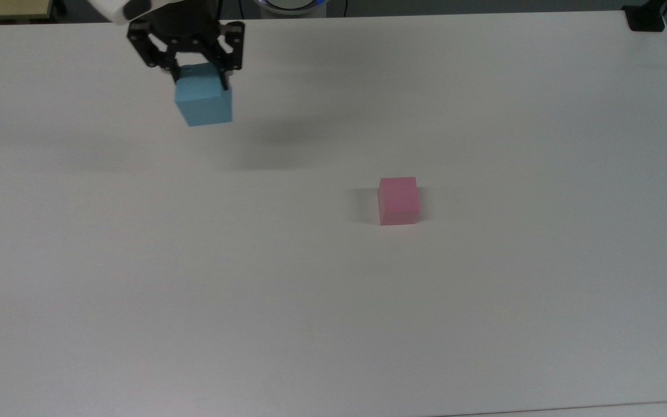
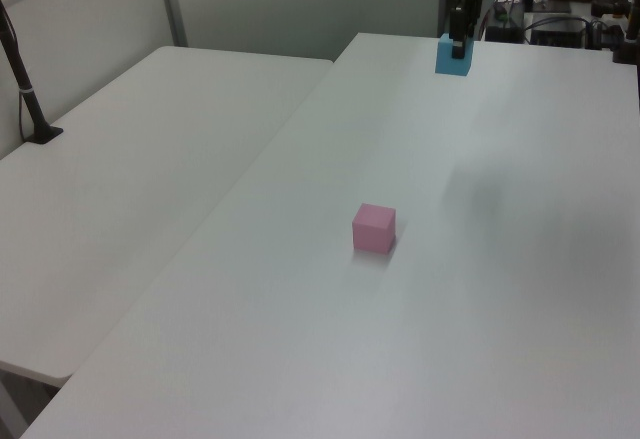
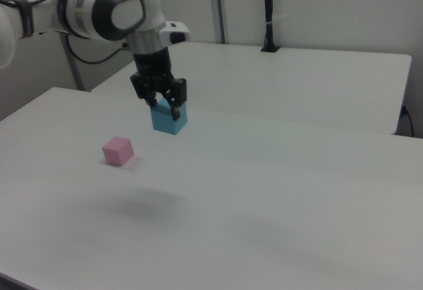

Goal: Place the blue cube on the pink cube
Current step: 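Lift the light-blue cube and carry it over the pink cube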

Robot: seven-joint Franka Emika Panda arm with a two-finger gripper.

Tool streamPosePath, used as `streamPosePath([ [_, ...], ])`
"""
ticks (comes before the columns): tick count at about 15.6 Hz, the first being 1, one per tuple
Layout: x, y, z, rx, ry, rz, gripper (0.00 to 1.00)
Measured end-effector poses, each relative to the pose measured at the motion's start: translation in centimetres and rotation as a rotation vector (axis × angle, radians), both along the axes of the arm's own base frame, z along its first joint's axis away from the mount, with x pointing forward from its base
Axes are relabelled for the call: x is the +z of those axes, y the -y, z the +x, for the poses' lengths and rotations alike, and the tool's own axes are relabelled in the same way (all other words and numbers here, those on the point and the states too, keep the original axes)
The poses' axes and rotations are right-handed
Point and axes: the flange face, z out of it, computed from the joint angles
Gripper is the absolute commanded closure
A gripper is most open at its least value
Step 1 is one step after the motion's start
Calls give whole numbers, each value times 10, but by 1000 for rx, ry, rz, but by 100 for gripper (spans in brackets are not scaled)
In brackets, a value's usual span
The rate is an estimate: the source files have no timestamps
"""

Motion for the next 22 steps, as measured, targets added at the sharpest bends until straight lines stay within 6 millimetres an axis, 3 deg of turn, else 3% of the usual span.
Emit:
streamPosePath([
  [7, -15, -58, 7, -38, -24, 17, 52],
  [12, -43, -115, 17, -51, -65, 13, 52],
  [18, -60, -185, 30, -130, 3, 24, 52],
  [22, -69, -217, 39, -143, 17, 27, 52],
])
